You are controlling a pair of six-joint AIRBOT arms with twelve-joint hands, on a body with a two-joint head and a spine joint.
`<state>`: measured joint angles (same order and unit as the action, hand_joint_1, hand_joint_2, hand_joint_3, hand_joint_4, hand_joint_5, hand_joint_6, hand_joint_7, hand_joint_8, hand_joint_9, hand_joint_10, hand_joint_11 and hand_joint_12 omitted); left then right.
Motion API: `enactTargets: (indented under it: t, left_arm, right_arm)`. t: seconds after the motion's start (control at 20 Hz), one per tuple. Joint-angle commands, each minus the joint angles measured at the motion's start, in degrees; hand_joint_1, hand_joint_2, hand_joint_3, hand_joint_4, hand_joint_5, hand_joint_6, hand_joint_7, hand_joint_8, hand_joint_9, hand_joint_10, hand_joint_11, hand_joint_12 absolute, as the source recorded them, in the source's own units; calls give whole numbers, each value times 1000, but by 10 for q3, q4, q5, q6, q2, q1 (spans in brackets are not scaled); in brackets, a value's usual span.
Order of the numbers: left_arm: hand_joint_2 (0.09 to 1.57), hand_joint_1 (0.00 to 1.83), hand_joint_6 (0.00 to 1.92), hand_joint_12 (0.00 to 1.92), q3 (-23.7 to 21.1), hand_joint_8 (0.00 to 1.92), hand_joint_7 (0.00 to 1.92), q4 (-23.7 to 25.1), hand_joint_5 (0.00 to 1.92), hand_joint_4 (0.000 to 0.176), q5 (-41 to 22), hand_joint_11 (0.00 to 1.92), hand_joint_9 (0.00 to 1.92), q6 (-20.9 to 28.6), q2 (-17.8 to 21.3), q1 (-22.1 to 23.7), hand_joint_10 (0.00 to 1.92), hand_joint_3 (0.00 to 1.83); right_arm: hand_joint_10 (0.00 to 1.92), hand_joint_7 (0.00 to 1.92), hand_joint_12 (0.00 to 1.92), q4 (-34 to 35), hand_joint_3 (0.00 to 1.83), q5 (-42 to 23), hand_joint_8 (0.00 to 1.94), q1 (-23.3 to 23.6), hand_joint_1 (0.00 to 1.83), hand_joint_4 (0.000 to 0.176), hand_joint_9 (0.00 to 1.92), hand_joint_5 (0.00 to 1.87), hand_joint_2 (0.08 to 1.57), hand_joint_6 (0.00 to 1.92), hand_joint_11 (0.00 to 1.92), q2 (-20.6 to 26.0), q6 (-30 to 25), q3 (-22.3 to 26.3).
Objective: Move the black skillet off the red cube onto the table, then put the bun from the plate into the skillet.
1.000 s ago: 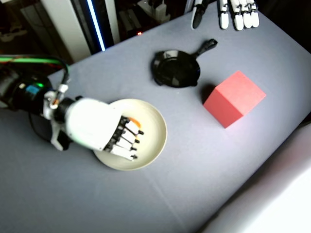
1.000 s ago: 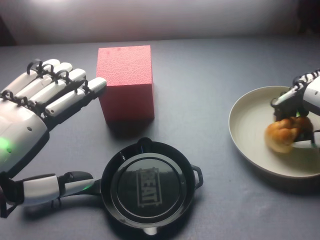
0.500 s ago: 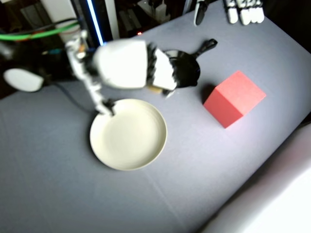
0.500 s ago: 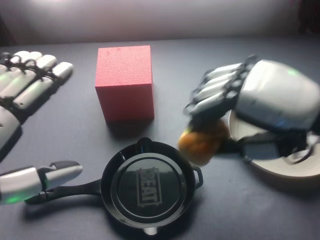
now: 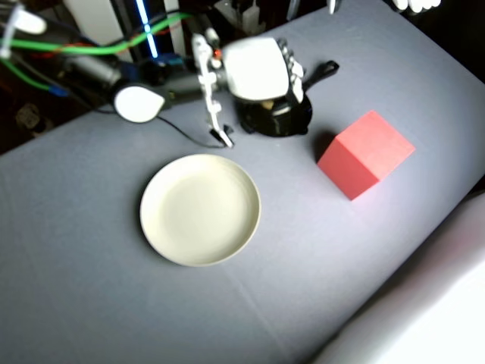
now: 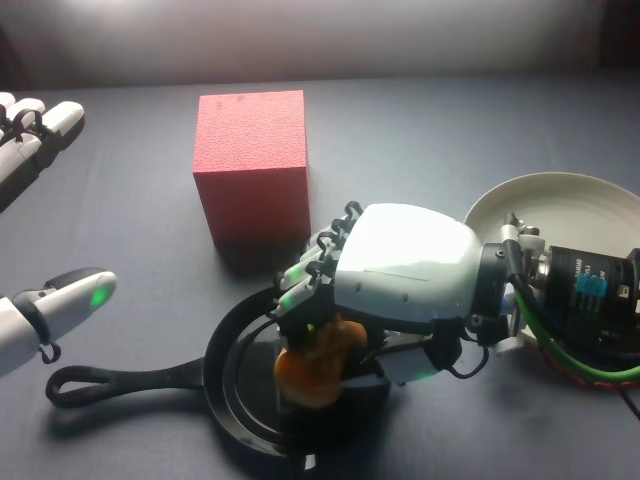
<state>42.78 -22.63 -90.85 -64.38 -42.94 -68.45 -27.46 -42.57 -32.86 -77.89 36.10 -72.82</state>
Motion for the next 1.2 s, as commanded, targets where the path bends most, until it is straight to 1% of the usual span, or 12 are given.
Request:
enactTargets:
  t: [0.0,0.05,0.1,0.2,0.5,0.55,0.75,0.95,1.0,1.05,1.1,1.15]
  left_arm:
    - [1169,230,1,415,-1,3,195,7,135,91,-73,0,152,2,3,2,2,0]
    - [1170,231,0,384,-1,1,187,6,128,80,-74,0,147,2,2,1,0,1]
    - [1177,236,1,336,-2,2,178,6,120,69,-74,0,137,2,2,0,2,2]
    - [1195,258,2,285,-4,1,175,6,126,64,-76,0,142,2,2,-2,4,5]
    - [1174,254,2,415,-5,3,196,3,142,73,-82,0,168,2,1,-2,4,0]
    - [1174,238,1,454,-5,4,208,4,144,66,-82,0,184,2,1,-2,6,0]
    - [1194,180,0,518,4,2,200,11,78,48,-82,0,207,11,0,10,5,2]
    - [1167,192,0,635,22,0,154,25,0,8,-83,0,246,49,-3,25,7,0]
    - [1229,128,0,415,25,2,77,29,0,22,-83,0,158,54,-3,32,5,9]
    - [1229,128,0,415,29,2,77,33,0,22,-83,0,158,60,-3,35,5,9]
    - [1264,231,0,28,36,3,87,39,0,86,-83,27,130,73,-5,43,11,5]
    - [1304,245,0,24,39,0,84,45,0,84,-83,49,143,79,-6,48,12,19]
  right_arm:
    - [982,501,1260,14,0,-67,920,8,1096,28,426,643,1110,488,158,1,-1,2]
    - [311,380,1024,14,0,-67,208,8,918,86,316,379,974,32,5,1,-1,5]
    - [196,388,996,15,0,-69,105,8,875,95,336,303,942,6,0,4,-1,10]
    - [65,296,903,24,0,-80,8,8,791,130,284,122,909,0,0,4,-1,19]
    - [6,65,459,111,0,-199,1,-45,846,175,114,0,849,0,0,108,-1,52]
    - [0,12,110,134,0,-229,0,-59,896,136,22,0,844,0,0,123,-1,56]
    - [0,0,0,259,0,-390,0,-148,851,174,0,0,807,0,0,196,18,84]
    - [10,69,15,334,2,-526,6,-226,828,146,71,35,861,3,33,227,46,118]
    - [16,225,120,347,6,-560,6,-244,795,77,256,123,999,2,220,234,54,128]
    - [16,225,120,353,6,-578,6,-254,795,77,256,123,999,2,220,240,59,134]
    - [29,467,188,362,6,-584,15,-260,616,36,525,197,1160,5,427,248,64,146]
    - [16,502,190,356,3,-584,6,-260,592,28,588,183,1200,0,460,251,73,151]
